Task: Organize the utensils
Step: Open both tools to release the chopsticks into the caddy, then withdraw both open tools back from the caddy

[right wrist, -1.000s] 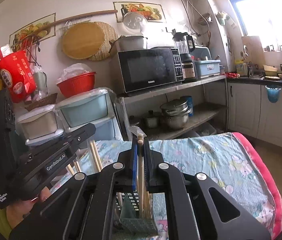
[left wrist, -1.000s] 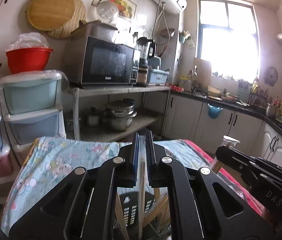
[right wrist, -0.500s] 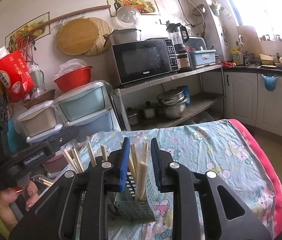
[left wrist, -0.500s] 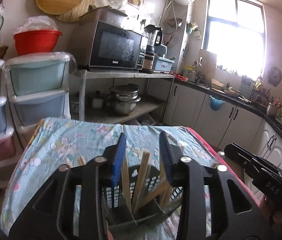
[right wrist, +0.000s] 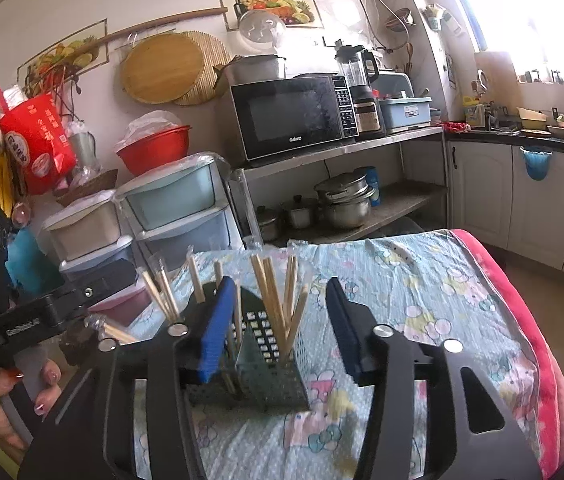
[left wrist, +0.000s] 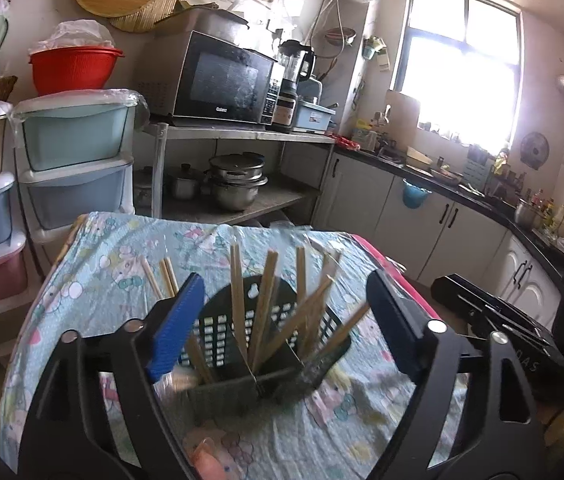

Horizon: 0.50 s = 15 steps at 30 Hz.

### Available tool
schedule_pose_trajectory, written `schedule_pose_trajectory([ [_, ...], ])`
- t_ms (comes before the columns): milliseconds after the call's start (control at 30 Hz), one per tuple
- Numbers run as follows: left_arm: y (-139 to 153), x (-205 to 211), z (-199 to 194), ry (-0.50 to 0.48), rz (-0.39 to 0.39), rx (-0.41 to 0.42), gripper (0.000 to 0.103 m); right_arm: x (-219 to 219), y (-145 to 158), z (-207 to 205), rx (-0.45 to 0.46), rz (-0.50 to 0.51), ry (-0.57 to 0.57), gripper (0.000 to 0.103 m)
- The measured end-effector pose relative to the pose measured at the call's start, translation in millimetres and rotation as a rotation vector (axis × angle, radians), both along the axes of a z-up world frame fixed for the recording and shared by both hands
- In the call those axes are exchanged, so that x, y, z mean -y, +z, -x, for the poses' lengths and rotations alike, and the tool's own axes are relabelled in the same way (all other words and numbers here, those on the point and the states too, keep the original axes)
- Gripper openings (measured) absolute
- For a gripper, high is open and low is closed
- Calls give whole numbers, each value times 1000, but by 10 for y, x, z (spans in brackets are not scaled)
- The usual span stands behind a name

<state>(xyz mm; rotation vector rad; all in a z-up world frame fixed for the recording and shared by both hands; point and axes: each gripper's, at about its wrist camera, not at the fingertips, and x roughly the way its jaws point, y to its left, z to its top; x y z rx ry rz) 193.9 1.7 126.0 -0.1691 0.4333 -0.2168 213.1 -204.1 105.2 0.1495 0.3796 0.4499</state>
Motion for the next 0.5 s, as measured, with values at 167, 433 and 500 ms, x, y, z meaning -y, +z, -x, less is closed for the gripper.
schedule_pose_trajectory([
  [167,-57,41,176,-17,-8,-17,91,54,-51,145,-16,-7,3,63],
  [433,-205,54,395,-29,2,-58,92,57,-162,422,-32,26,23,80],
  [500,-259,49,437,-29,1,-70,92,44,-201,491,-33,38,26,83],
])
